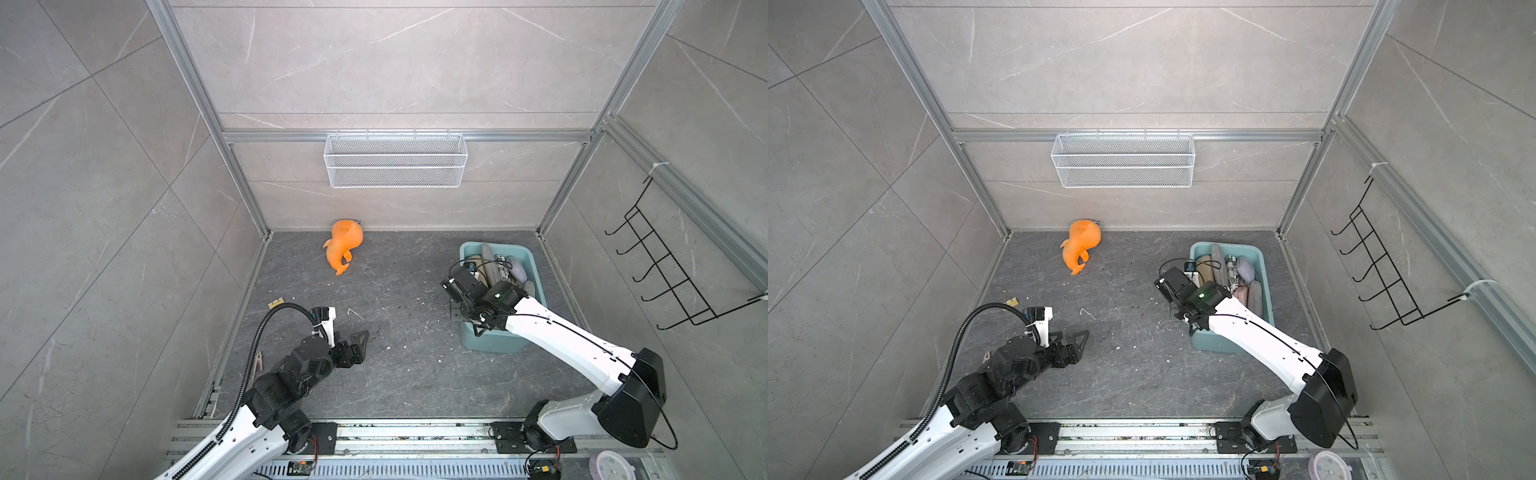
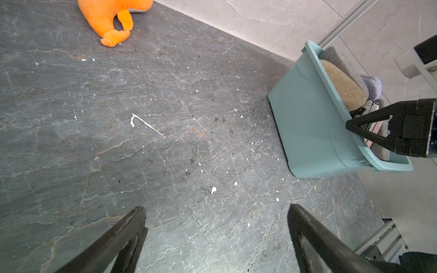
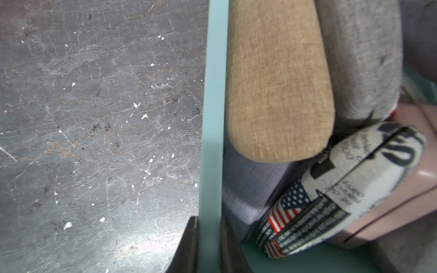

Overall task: Put the glasses cases into the storage boxes
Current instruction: Move the storage box to the center of the board.

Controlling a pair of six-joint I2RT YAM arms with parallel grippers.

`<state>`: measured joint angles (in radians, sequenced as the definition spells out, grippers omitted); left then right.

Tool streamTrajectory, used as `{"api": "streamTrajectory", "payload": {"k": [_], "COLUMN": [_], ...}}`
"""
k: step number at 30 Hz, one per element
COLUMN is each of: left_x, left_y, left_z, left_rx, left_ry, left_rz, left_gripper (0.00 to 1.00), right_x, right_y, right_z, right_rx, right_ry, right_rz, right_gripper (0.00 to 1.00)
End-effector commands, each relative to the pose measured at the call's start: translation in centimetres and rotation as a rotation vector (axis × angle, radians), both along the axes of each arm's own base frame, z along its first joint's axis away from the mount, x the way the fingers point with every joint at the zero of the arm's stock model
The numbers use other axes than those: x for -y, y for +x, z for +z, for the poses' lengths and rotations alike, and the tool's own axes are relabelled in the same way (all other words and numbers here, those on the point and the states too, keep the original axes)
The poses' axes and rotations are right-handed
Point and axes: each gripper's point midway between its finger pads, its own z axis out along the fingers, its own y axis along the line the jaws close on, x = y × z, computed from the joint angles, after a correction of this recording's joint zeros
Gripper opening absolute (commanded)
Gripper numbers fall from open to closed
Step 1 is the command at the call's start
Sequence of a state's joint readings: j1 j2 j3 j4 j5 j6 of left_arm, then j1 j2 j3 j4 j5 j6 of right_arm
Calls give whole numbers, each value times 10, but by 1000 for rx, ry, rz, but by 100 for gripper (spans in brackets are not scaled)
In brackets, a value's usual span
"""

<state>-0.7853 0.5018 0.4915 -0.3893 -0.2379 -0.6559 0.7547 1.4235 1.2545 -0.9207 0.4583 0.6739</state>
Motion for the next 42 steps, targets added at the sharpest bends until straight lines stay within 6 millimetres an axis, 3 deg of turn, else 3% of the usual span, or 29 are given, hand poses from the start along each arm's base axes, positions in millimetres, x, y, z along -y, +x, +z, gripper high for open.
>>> {"api": "streamTrajectory", "payload": {"k": [1, 6, 11, 15, 20, 23, 29, 34, 42], "left_x": [-6, -22, -30, -34, -39, -39, -39, -40, -38], "left_y": [2, 2, -1, -5, -10, -11, -11, -10, -5], "left_z": [26, 37, 45, 45, 50, 53, 57, 57, 55], "left_rx": [41, 57, 69, 68, 83, 86, 82, 81, 67], "left_ry": [-34, -38, -61, -63, -72, -72, -58, -47, -17], "left_rz": [35, 106, 132, 133, 137, 130, 126, 134, 140], "left_gripper": [95, 96, 95, 96, 96, 95, 96, 96, 96], "right_x": [-32, -70, -135, -188, -225, -228, -224, -213, -192], "right_y": [-10, -26, -42, -43, -34, -29, -35, -37, -42], "right_z": [15, 30, 38, 41, 49, 57, 65, 73, 90], "right_rx": [29, 59, 92, 112, 141, 156, 150, 156, 167], "right_ry": [76, 86, 185, 281, 338, 299, 272, 234, 162], "right_rz": [52, 116, 192, 243, 275, 296, 362, 382, 434], "right_gripper": [8, 5, 4, 4, 7, 12, 45, 52, 54]}}
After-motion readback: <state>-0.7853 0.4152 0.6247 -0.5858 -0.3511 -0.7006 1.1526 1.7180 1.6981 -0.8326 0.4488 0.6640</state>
